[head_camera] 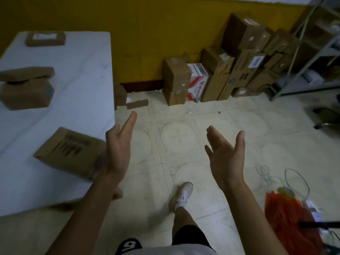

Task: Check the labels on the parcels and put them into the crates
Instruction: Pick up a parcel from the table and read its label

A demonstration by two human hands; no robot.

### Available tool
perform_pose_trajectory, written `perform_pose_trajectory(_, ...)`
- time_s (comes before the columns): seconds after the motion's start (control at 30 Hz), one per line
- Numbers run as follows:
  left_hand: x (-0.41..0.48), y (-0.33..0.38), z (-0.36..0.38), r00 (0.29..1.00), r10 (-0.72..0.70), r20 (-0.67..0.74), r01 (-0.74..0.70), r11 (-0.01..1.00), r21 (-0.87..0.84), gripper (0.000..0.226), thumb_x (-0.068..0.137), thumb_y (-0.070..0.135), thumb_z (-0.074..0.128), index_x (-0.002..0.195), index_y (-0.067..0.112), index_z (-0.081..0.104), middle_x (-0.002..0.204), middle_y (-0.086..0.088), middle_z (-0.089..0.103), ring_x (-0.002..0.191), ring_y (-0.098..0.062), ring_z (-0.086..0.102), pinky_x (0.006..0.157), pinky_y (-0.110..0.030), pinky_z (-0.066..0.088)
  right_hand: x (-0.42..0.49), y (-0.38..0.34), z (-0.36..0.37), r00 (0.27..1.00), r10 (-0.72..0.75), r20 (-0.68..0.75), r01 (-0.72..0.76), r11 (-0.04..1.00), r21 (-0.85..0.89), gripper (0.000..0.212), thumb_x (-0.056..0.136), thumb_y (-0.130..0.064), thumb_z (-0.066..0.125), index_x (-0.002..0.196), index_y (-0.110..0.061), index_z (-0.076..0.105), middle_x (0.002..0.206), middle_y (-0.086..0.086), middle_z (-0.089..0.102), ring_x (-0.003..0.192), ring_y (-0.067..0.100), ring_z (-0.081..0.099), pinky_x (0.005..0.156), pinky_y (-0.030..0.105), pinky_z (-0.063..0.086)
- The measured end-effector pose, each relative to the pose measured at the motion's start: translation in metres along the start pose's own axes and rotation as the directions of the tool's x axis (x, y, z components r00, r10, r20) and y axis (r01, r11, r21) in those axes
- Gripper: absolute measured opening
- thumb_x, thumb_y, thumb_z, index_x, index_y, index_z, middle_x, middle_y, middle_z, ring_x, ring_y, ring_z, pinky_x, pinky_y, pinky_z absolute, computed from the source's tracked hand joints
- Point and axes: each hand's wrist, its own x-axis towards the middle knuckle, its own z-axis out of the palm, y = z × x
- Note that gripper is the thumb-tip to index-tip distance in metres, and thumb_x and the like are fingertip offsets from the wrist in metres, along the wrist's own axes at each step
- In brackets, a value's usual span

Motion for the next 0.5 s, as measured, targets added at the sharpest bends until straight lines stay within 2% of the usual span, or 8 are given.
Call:
perform_pose_trajectory(0.03,0.023,-0.007,0.004,0.999,-0.05,0.004,0.05,0.992,-0.116,0.079,0.082,0.05,0.026,0.148,0.008,0.026,0.155,-0.003,0.03,0.141,-0.013,0.029,0.114,-0.028,0.023,0.026,-0.003,-0.001,1.0,0.006,0.005,-0.006,1.0,0.005,0.076,0.095,-0.063,0.009,0.133,-0.014,0.053,0.145,-0.003,0.048,0.139,0.012,0.036,0.118,0.037,0.018)
perform_pose_trajectory(0.1,0.071,-0.011,0.017,0.996,-0.092,0.012,0.091,0.94,-0.328,0.072,0.084,0.042,0.022,0.15,0.01,0.022,0.155,0.003,0.029,0.141,-0.007,0.027,0.112,-0.023,0.023,0.084,-0.012,-0.003,1.0,0.003,0.019,-0.004,1.0,0.018,0.068,0.099,-0.055,0.01,0.124,-0.017,0.061,0.14,-0.003,0.053,0.138,0.013,0.038,0.118,0.037,0.018)
perform_pose_trajectory(0.2,0.14,-0.008,0.042,0.997,-0.072,-0.017,0.063,0.947,-0.316,0.059,0.094,0.029,0.016,0.149,0.01,0.022,0.153,0.007,0.029,0.138,-0.002,0.029,0.11,-0.018,0.023,0.171,-0.037,-0.002,0.997,0.038,0.073,-0.038,0.999,-0.011,0.062,0.102,-0.046,0.013,0.117,-0.017,0.066,0.138,-0.001,0.056,0.137,0.014,0.039,0.12,0.039,0.018)
perform_pose_trajectory(0.27,0.181,-0.004,0.056,0.994,-0.075,-0.078,0.05,0.958,-0.284,0.054,0.097,0.022,0.012,0.149,0.01,0.021,0.151,0.009,0.031,0.134,0.003,0.032,0.108,-0.013,0.026,0.227,-0.055,-0.001,0.991,0.063,0.116,-0.062,0.998,-0.014,0.059,0.102,-0.042,0.015,0.121,-0.015,0.064,0.137,-0.001,0.057,0.137,0.014,0.04,0.12,0.04,0.017)
perform_pose_trajectory(0.33,0.218,0.002,0.067,0.989,-0.068,-0.129,0.031,0.961,-0.274,0.057,0.094,0.025,0.014,0.149,0.011,0.022,0.149,0.012,0.033,0.131,0.006,0.035,0.106,-0.012,0.028,0.282,-0.072,0.007,0.986,0.057,0.158,-0.058,0.998,0.002,0.058,0.103,-0.038,0.014,0.128,-0.012,0.059,0.134,-0.003,0.06,0.135,0.014,0.042,0.12,0.039,0.018)
perform_pose_trajectory(0.43,0.264,0.01,0.071,0.967,-0.117,-0.228,0.04,0.948,-0.317,0.061,0.091,0.029,0.02,0.148,0.01,0.022,0.141,0.013,0.039,0.134,0.0,0.035,0.108,-0.017,0.027,0.35,-0.089,0.027,0.97,0.074,0.232,-0.081,0.996,0.021,0.056,0.103,-0.033,0.012,0.139,-0.009,0.048,0.132,-0.002,0.061,0.132,0.013,0.046,0.116,0.035,0.025)
perform_pose_trajectory(0.5,0.286,0.011,0.069,0.928,-0.158,-0.337,0.023,0.928,-0.373,0.055,0.095,0.024,0.022,0.147,0.005,0.024,0.137,0.011,0.046,0.127,-0.002,0.045,0.102,-0.016,0.037,0.387,-0.088,0.044,0.95,0.102,0.295,-0.115,0.993,0.027,0.055,0.103,-0.03,0.012,0.137,-0.008,0.049,0.132,-0.001,0.061,0.131,0.013,0.047,0.112,0.032,0.029)
